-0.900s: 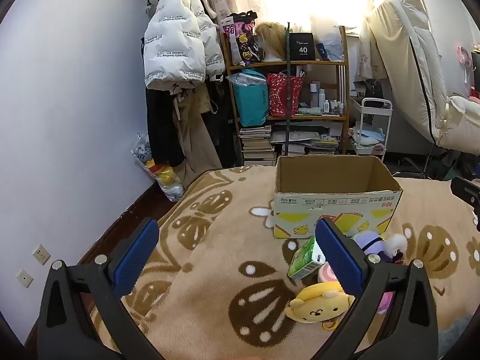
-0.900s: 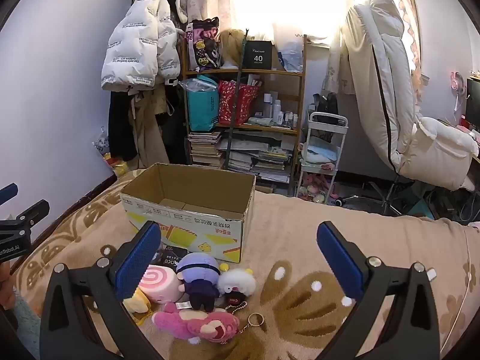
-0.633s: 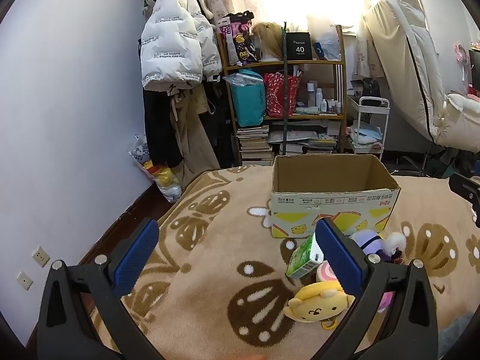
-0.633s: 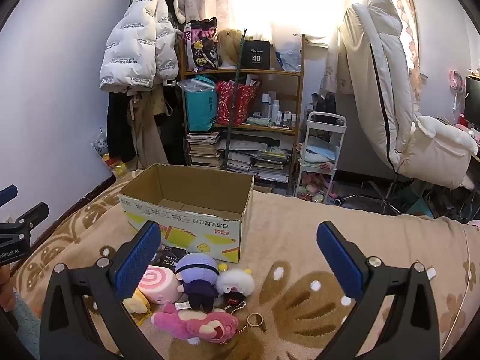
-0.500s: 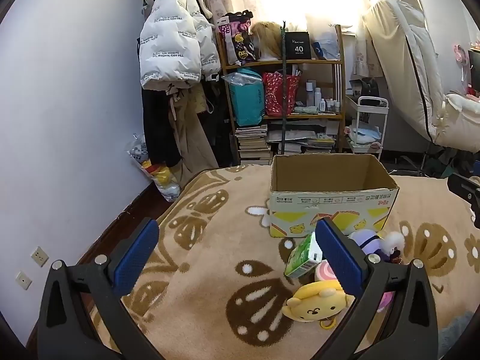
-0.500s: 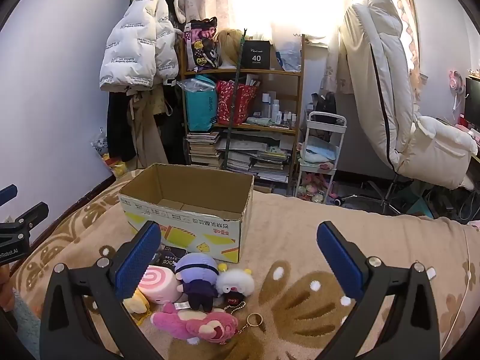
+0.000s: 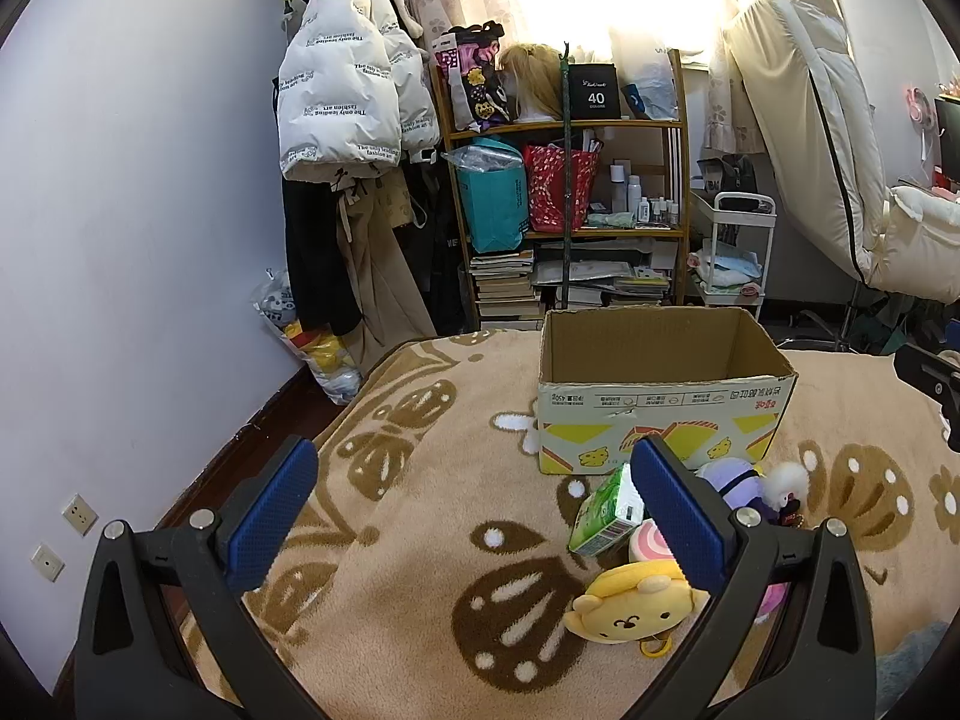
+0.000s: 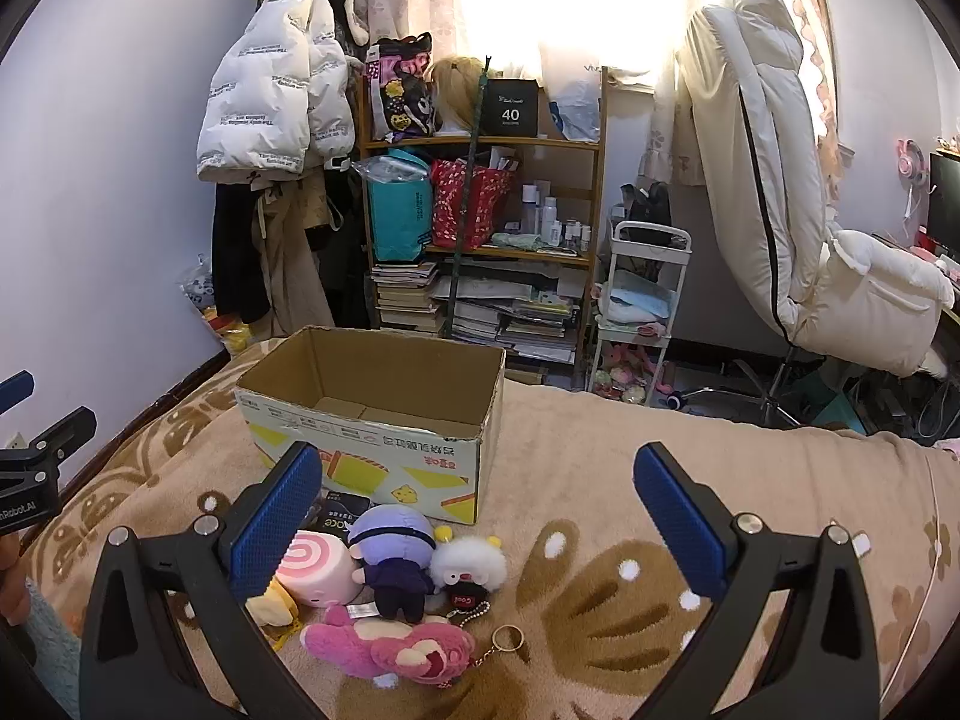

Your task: Organize soft objects

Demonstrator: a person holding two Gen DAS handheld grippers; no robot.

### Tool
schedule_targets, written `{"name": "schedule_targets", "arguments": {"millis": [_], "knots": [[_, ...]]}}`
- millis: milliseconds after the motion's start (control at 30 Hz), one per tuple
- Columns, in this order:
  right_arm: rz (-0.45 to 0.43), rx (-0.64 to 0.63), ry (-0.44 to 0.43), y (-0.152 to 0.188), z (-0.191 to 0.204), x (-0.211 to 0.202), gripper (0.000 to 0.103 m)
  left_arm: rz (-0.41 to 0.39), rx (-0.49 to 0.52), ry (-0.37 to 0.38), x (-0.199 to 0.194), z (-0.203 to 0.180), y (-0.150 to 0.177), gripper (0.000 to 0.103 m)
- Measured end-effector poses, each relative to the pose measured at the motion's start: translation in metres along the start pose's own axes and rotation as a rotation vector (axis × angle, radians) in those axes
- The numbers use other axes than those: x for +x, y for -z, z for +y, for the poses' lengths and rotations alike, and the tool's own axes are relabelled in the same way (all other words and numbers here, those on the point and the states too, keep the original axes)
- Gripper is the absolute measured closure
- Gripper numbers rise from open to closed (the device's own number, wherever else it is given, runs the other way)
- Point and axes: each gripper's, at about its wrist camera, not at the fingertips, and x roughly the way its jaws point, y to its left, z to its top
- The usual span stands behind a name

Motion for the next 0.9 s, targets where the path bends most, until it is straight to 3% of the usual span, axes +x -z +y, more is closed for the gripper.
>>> {"name": "schedule_targets", "arguments": {"millis": [900], "knots": [[0.002, 0.001, 0.001, -0.0006, -0.0017, 0.0009, 0.000, 0.000, 0.002, 0.001, 0.0004, 0.0008, 0.0013, 0.000]]}}
